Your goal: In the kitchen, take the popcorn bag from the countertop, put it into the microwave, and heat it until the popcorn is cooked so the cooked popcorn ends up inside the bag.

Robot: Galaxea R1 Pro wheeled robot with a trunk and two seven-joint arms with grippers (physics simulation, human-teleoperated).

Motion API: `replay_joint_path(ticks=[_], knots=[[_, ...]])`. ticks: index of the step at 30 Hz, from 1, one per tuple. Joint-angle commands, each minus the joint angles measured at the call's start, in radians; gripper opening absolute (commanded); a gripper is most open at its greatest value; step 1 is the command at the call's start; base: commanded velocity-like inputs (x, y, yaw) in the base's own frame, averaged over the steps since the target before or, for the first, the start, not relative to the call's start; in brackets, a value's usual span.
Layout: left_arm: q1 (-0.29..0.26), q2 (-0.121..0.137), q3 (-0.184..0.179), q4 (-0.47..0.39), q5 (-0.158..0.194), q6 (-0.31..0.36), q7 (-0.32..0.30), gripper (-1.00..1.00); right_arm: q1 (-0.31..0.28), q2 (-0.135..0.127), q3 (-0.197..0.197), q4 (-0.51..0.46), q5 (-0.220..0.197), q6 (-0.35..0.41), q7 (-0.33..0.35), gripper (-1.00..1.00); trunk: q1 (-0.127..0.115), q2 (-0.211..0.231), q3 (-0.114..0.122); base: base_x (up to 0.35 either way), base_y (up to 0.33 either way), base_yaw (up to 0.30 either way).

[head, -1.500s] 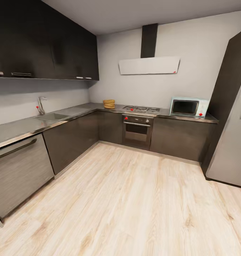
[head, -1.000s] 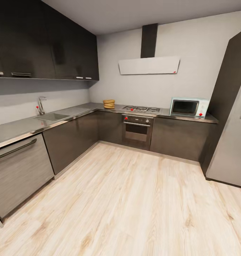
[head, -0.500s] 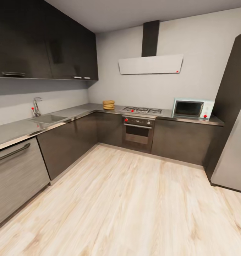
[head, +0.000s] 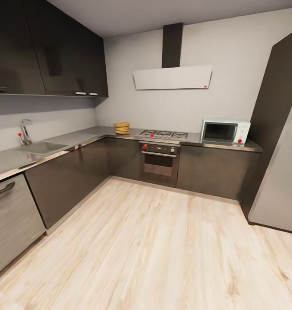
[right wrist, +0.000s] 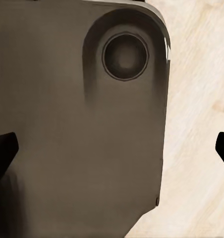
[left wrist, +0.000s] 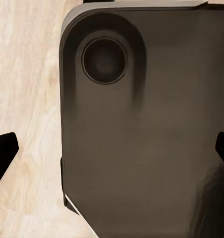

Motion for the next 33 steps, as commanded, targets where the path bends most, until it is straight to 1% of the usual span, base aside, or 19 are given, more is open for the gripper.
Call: replay_joint_path(ticks=[1, 15, 26, 33], knots=[[0.000, 0.000, 0.001, -0.001, 0.003, -0.001, -0.001, 1.00, 0.000, 0.000, 0.000, 0.000, -0.001, -0.003, 0.000, 1.00, 0.000, 0.000, -0.001, 0.008, 0.000, -0.243], [0.000, -0.003, 0.001, -0.002, 0.003, -0.001, 0.000, 1.00, 0.000, -0.004, -0.001, 0.000, -0.001, -0.008, 0.000, 1.00, 0.000, 0.000, -0.001, 0.001, 0.000, -0.245], [0.000, -0.007, 0.001, -0.002, 0.003, -0.001, 0.005, 1.00, 0.000, -0.003, -0.002, 0.000, -0.002, -0.008, 0.000, 1.00, 0.000, 0.000, -0.001, 0.000, 0.000, -0.245], [0.000, -0.021, 0.003, -0.002, 0.004, -0.002, 0.012, 1.00, 0.000, -0.004, -0.002, 0.000, -0.002, -0.008, 0.000, 1.00, 0.000, 0.000, -0.001, 0.000, 0.000, -0.245]])
